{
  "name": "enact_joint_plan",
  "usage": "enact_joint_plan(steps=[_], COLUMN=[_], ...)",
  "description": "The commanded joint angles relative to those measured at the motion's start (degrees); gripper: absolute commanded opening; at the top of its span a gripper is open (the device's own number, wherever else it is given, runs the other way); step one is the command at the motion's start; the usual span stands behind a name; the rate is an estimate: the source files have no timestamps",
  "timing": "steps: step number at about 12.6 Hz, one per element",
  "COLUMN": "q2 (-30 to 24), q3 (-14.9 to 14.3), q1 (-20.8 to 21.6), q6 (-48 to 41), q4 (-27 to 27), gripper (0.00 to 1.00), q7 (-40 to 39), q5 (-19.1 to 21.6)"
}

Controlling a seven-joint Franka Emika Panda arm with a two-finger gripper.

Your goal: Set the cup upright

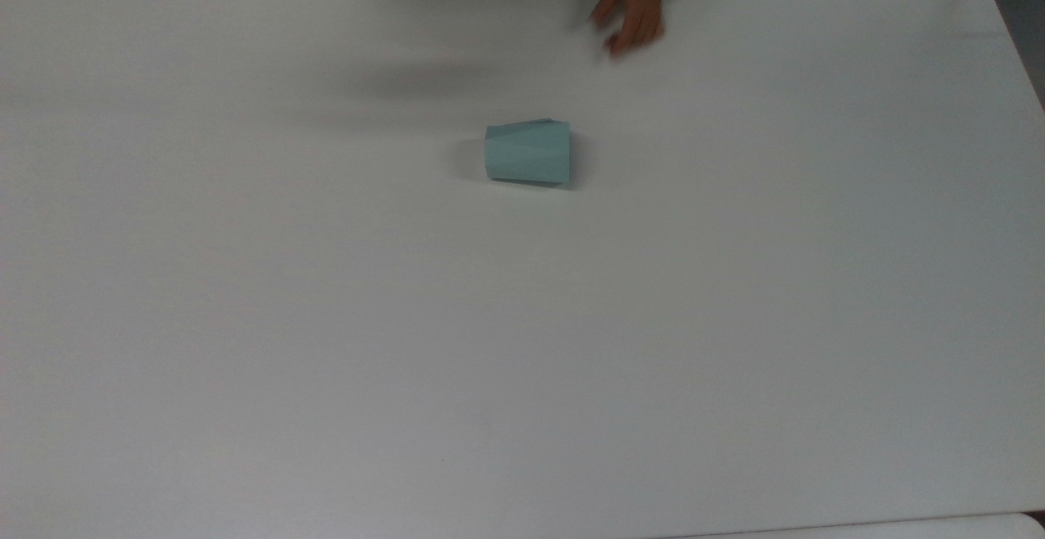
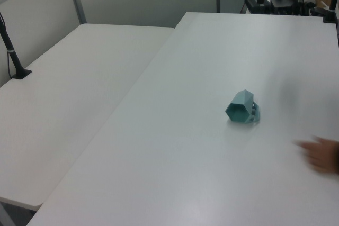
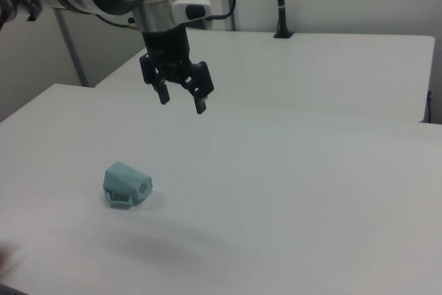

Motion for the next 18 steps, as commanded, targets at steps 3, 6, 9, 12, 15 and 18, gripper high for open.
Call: enact_joint_plan(steps=[3, 6, 9, 12, 15, 18], q2=[-1.6, -1.5, -1.4, -0.8, 3.7, 7.8], q3=[-0.6, -0.8, -0.8, -0.2, 0.1, 0.3], q1=[-0.5, 0.0, 1.5, 9.8, 21.3, 27.4], q6=[-1.1, -2.9, -2.0, 1.5, 5.9, 5.9], q4=[-0.6, -0.8, -0.5, -0.3, 0.5, 1.7], gripper=[1.0, 1.0, 1.0, 1.0, 1.0, 1.0], q7=[-4.8, -4.3, 2.3, 15.7, 29.1, 37.2], q5=[-0.7, 0.5, 2.1, 1.6, -7.4, -15.1])
